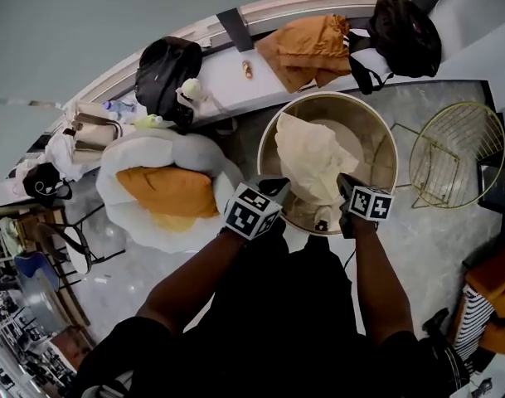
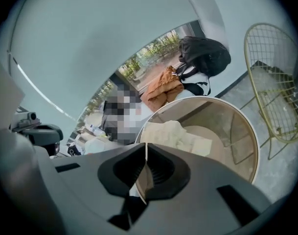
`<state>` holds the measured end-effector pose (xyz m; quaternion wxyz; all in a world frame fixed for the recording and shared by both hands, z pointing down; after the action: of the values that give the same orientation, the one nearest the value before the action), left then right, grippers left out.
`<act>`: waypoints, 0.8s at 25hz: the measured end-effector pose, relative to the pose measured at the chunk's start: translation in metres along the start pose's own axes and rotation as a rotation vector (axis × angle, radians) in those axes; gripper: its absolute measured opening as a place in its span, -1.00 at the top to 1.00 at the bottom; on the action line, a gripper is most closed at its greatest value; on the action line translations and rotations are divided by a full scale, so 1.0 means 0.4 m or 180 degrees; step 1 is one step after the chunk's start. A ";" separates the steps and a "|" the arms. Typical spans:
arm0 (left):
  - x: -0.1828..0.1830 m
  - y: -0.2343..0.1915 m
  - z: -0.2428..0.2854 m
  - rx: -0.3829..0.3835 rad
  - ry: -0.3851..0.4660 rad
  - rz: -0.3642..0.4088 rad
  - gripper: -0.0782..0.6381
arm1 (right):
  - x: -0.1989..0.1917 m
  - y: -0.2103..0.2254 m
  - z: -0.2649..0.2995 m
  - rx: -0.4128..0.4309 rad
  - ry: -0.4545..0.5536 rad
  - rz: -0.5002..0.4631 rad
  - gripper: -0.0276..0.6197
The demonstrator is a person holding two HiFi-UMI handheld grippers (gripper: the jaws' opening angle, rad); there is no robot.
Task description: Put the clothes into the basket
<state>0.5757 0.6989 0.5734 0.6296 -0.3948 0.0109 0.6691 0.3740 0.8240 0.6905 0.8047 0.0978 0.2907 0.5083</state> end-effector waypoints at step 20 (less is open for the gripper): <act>-0.060 -0.181 0.074 -0.0103 -0.0447 -0.0094 0.78 | 0.034 0.189 0.447 -0.0583 -0.0647 -0.0070 0.32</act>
<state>0.6197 0.7090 0.6417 0.6321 -0.3572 -0.0500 0.6859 0.4220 0.8956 0.8648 0.8411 0.0718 0.1611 0.5113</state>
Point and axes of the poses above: the fingertips, and each gripper's own axes: z forward along the fingers, y to its right, x out of its top, the point moved 8 cm from there along -z, backward along the fingers, and after that the axes turned 8 degrees about -x, right-handed, at the moved point
